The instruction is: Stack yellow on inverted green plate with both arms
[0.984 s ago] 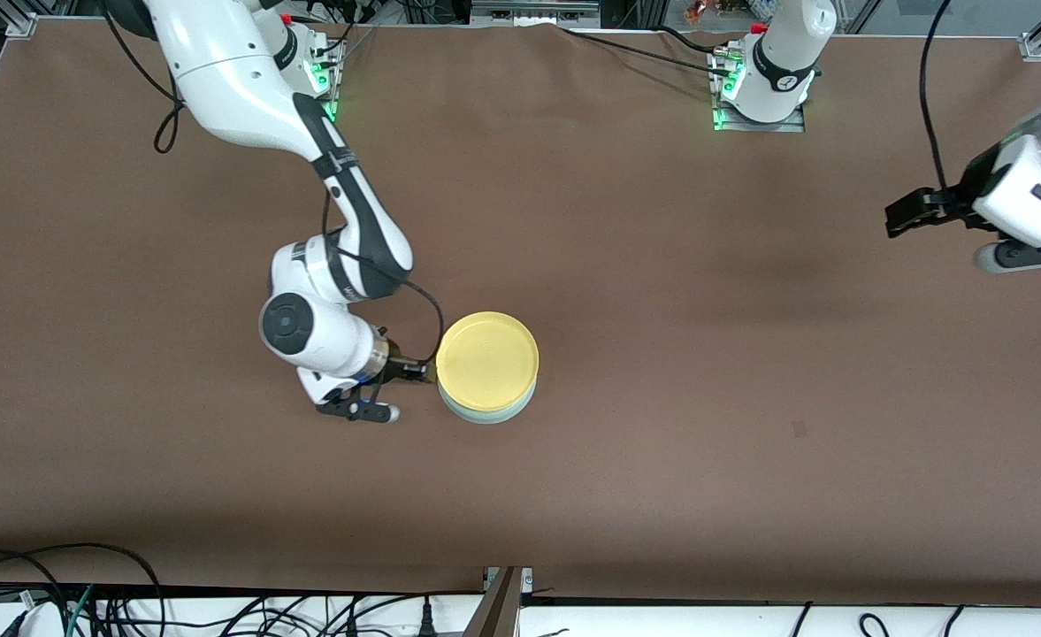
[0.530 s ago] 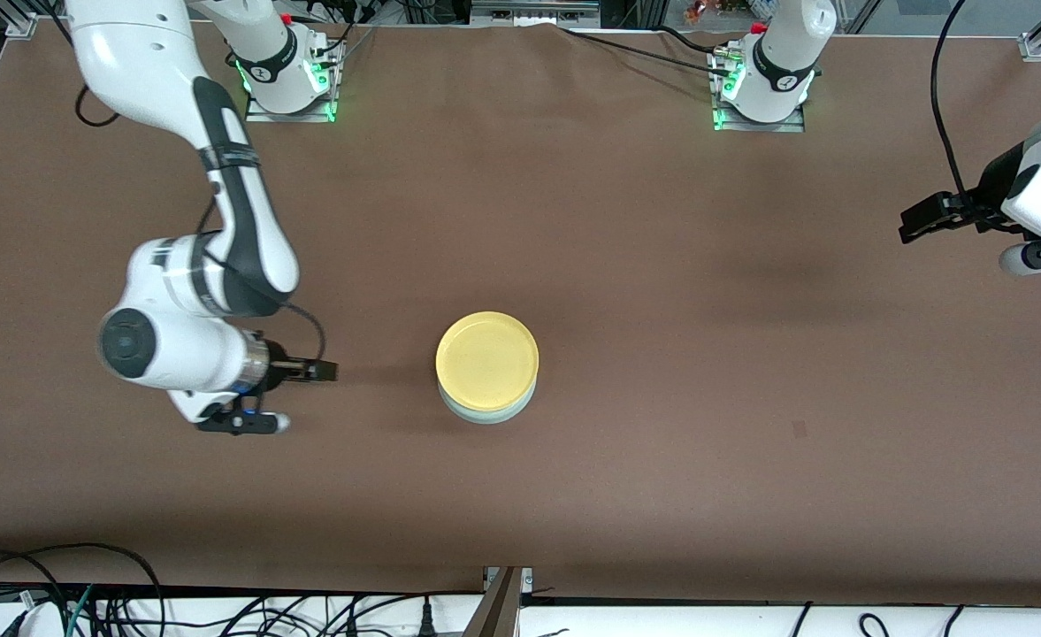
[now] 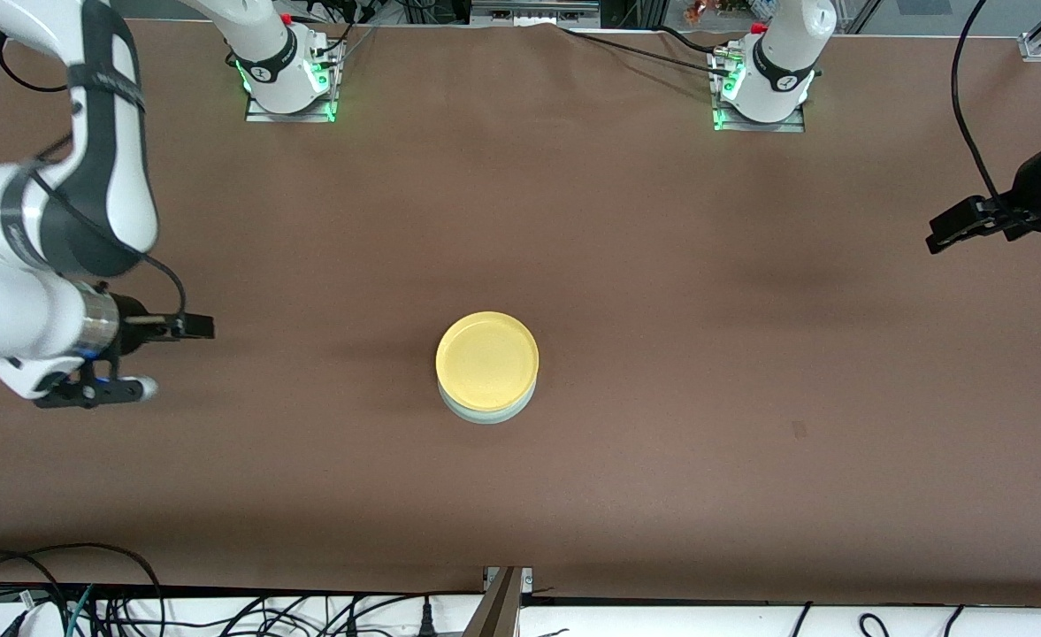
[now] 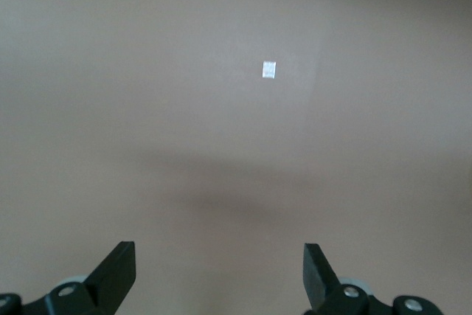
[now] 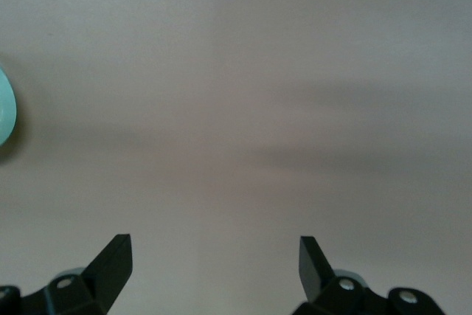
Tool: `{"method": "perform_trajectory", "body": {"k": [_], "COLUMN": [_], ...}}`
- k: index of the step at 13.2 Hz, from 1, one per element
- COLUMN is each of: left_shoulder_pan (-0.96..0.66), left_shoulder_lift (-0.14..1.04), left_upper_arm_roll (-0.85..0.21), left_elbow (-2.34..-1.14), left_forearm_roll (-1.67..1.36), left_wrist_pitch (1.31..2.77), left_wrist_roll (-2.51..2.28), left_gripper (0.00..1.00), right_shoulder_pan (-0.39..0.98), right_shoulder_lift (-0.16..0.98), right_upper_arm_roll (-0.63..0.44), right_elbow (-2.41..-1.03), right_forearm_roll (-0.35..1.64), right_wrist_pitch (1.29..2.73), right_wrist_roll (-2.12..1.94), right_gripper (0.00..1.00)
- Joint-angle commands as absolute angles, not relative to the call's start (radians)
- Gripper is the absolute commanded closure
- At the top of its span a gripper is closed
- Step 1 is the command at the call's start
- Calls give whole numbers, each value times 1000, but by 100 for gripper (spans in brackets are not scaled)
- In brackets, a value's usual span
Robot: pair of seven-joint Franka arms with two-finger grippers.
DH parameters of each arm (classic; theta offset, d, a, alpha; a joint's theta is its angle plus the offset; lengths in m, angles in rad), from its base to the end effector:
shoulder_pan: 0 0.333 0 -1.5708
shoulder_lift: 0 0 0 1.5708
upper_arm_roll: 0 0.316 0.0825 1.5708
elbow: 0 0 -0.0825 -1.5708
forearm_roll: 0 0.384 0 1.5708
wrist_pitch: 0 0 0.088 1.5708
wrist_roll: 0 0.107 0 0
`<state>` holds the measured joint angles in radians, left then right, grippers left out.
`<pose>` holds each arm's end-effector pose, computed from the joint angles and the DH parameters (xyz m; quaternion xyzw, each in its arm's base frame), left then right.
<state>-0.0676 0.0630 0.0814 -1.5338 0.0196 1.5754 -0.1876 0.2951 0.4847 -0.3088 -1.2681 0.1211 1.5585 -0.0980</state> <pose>0.5738 0.0085 0.6070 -0.9948 -0.1003 0.0095 0.0132 0.6751 0.0470 0.4746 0.9950 0.0481 -0.0868 0.0070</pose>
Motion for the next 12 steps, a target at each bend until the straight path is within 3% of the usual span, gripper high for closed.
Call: {"method": "perform_trajectory", "body": {"k": [1,6,12], "left_shoulder_pan": [-67,-78,-81], "left_shoulder_lift": [84,89,89], "left_upper_arm_roll": [80,75,61], "left_elbow": [-1522,-1522,-1516], "left_forearm_roll": [2,2,2], "left_wrist_pitch": [1577,1546,1548], "left_wrist_roll": [-185,-215,-229], "left_gripper": [0,0,0], "right_shoulder_pan": [201,129,74], "right_shoulder_lift": [335,134,41], "right_upper_arm_roll": [-192,-138,-74], "right_elbow": [-1380,-1522,-1536], "right_forearm_roll": [20,-2,-11], "right_wrist_pitch": [1549,1555,1474], "right_wrist_roll": [-106,-107,-98], "right_gripper": [0,0,0]}}
